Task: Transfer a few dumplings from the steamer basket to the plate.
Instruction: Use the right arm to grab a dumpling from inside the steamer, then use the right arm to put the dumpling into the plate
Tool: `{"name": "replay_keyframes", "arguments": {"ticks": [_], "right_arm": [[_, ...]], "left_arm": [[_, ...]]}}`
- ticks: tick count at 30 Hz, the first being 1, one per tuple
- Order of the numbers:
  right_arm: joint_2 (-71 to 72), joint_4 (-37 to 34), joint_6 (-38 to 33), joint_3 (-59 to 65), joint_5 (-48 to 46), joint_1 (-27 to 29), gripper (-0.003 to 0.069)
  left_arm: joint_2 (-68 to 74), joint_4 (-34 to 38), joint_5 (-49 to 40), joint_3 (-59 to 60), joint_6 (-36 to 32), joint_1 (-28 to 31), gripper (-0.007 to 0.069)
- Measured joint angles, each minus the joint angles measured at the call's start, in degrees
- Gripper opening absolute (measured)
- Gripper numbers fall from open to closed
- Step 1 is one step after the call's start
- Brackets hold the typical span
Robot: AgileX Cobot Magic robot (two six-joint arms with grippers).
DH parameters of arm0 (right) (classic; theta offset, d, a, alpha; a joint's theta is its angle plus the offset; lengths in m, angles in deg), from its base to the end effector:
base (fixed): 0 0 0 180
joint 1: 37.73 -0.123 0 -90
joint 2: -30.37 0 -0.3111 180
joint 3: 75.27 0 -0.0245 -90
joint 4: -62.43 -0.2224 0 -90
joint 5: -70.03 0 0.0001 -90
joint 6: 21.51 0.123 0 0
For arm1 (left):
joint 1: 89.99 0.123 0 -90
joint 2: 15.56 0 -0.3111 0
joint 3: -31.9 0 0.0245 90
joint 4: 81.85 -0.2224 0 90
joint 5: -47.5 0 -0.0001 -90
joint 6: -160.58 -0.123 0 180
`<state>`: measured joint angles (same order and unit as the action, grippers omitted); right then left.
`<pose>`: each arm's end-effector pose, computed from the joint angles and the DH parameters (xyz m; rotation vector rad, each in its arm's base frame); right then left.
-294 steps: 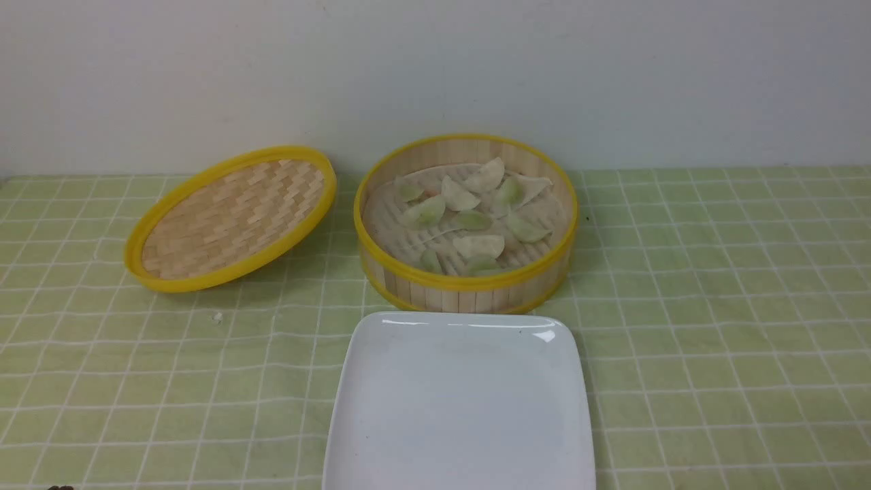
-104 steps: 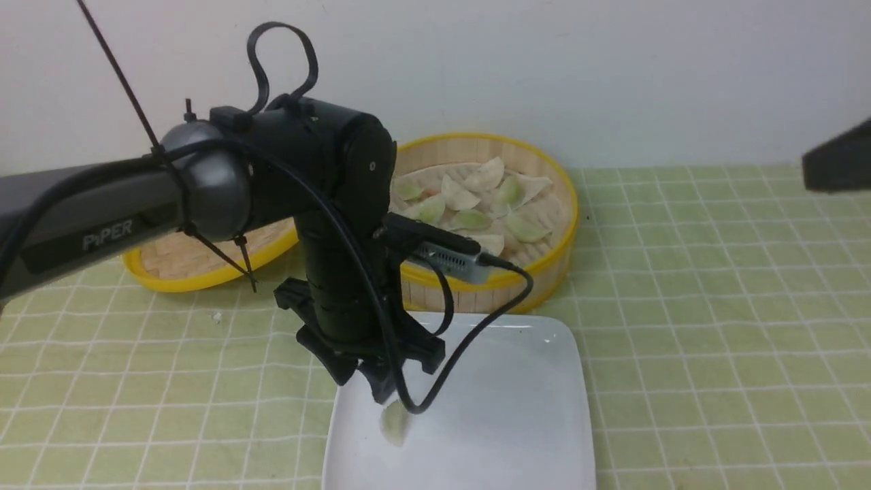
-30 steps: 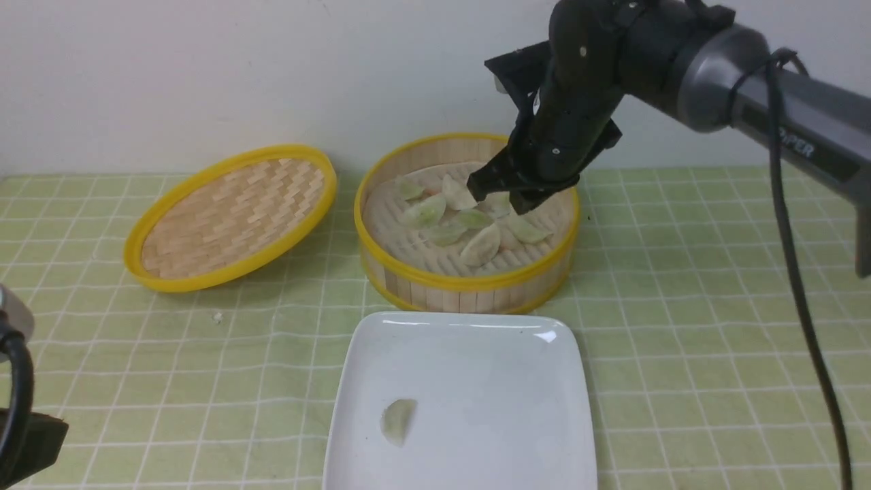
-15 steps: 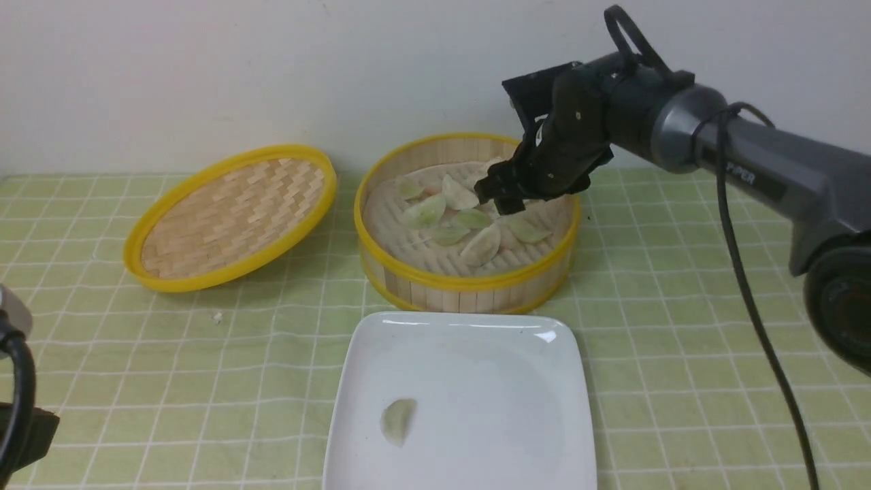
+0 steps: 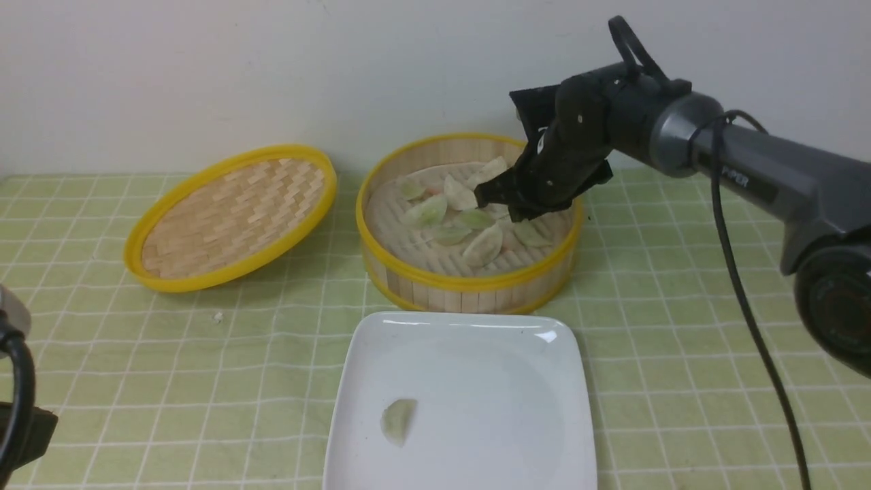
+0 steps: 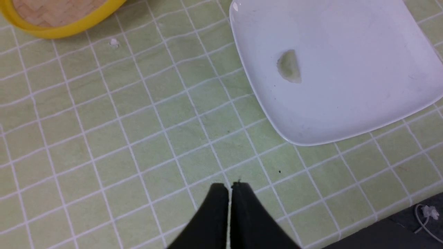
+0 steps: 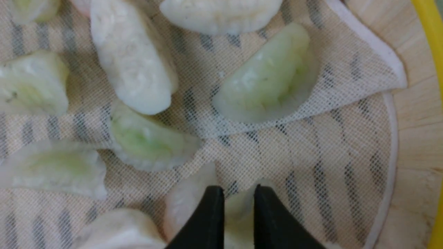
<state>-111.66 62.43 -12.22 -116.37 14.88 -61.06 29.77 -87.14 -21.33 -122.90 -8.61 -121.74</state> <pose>0.4757 0.2052 0.1838 -0.3344 2.7158 0.1628 0.0589 -0.0240 0.3485 0.4448 2.3973 -0.2158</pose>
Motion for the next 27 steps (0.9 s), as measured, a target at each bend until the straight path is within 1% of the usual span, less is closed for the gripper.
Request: {"name": "replay_keyframes", "arguments": {"ticks": [4,9,14,16,20,24,27], "right_arm": [[1.54,-0.52,-0.9,-4.18,-7.76,0.08,0.0083],[5.87,-4.97,-4.51,-9.14,-13.71,0.43,0.0083],[8.99,-7.82,-6.78,-10.21,-16.2,0.49,0.0083],[10.22,-10.43,-7.18,-9.01,-16.32,0.49,0.0083],[14.01,-18.18,-10.39,-1.96,-16.38,-0.18,0.0083],[20.32,-19.92,-13.73,11.66,-16.27,-4.46,0.0083],[22.08,-20.39,-13.49,19.72,-16.2,-8.18,0.0083]], "left_arm": [[0.0,-0.05,0.0,0.0,0.0,0.0,-0.0006],[0.0,-0.17,0.0,0.0,0.0,0.0,-0.0006],[0.0,-0.35,0.46,0.0,0.0,0.0,-0.0006],[0.0,-0.42,1.29,0.05,0.0,0.0,-0.0006],[0.0,-0.48,3.71,0.05,0.0,0.0,-0.0006],[0.0,-0.48,4.66,0.05,0.0,0.0,-0.0006],[0.0,-0.48,4.73,0.05,0.0,0.0,-0.0006]]}}
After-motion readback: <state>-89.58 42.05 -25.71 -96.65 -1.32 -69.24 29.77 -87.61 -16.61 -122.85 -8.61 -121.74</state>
